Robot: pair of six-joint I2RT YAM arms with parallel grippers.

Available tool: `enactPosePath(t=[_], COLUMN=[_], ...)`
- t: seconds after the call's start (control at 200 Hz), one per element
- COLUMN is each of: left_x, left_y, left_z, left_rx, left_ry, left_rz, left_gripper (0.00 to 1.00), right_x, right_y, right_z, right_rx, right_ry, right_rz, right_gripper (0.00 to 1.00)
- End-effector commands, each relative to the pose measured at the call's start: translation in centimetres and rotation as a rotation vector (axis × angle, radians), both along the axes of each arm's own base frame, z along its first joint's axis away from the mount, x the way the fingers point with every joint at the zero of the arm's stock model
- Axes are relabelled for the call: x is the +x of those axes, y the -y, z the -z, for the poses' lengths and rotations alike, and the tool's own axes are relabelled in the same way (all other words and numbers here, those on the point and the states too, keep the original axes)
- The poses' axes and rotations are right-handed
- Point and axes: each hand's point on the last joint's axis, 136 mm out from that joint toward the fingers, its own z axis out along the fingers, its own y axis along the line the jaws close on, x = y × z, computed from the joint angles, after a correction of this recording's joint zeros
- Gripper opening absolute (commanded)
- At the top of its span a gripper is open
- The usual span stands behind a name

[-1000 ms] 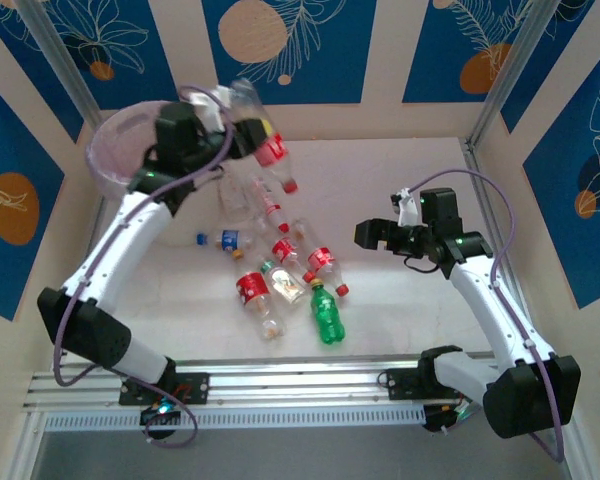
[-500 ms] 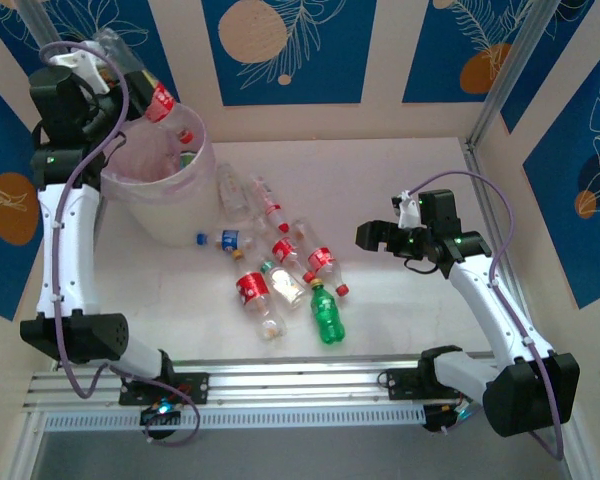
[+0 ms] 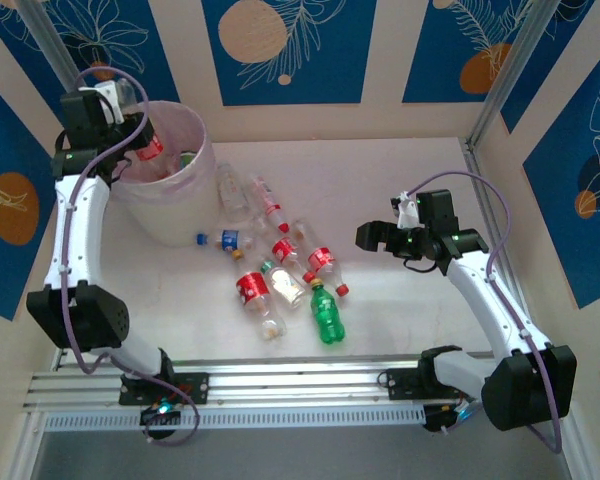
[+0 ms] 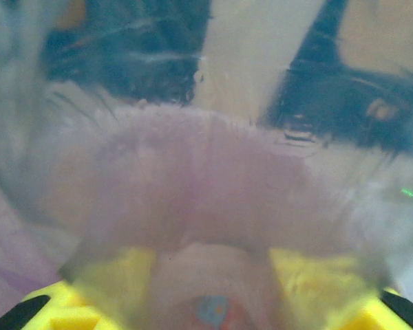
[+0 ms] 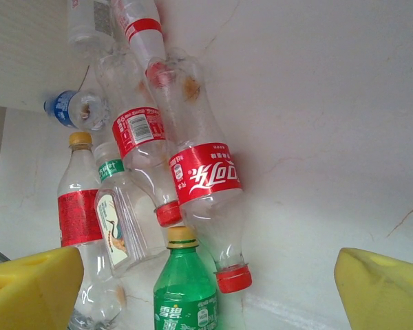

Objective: Put the plastic bottles in the bin

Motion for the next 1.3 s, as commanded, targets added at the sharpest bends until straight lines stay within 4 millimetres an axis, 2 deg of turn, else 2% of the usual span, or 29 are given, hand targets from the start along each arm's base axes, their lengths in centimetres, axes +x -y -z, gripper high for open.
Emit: enactPosePath(t=[0.0,0.23,0.5,0.68,0.745,0.88,0.93,1.155,1.29], left_x=[0.2,0.1,0.2,0.5,0.6,0.6,0.6,0.7,0.7], left_y=[0.3,1.4,1.6,1.8,1.9,2.2,2.2,3.0,3.4], left_z=[2.4,7.7,13.1,15.1,15.2,14.5,14.1,11.6,9.5], left_rx=[0.021,-0.02,-0.016,-0.024,-0.029,-0.04,-0.04,-0.062,-0.072], left_ry=[-0.057,-0.173,-0.3,-0.344,-0.344,-0.326,-0.318,-0.271,-0.234], left_rz=[0.046,0.103,0.133,0.156,0.16,0.171,0.173,0.214,0.23], left_gripper=[0.0,0.0,0.0,0.0,0.23,0.56,0.66,0.87,0.92], right_x=[-0.2,0.1,0.1,-0.2,-0.3,-0.4,-0.4,-0.4,-0.5], right_y=[0.0,-0.1,-0.1,0.0,0.0,0.2,0.2,0.0,0.0], right_z=[0.5,0.8,0.9,1.1,1.1,1.2,1.2,1.2,1.2], right_rx=[0.001,-0.015,-0.048,-0.055,-0.055,-0.062,-0.062,-0.053,-0.055], right_ry=[-0.023,-0.03,-0.024,-0.029,-0.03,-0.029,-0.031,-0.031,-0.035], right_rz=[0.004,0.01,0.01,0.013,0.014,0.016,0.016,0.01,0.01], right_gripper=[0.94,0.94,0.94,0.94,0.94,0.94,0.94,0.94,0.94])
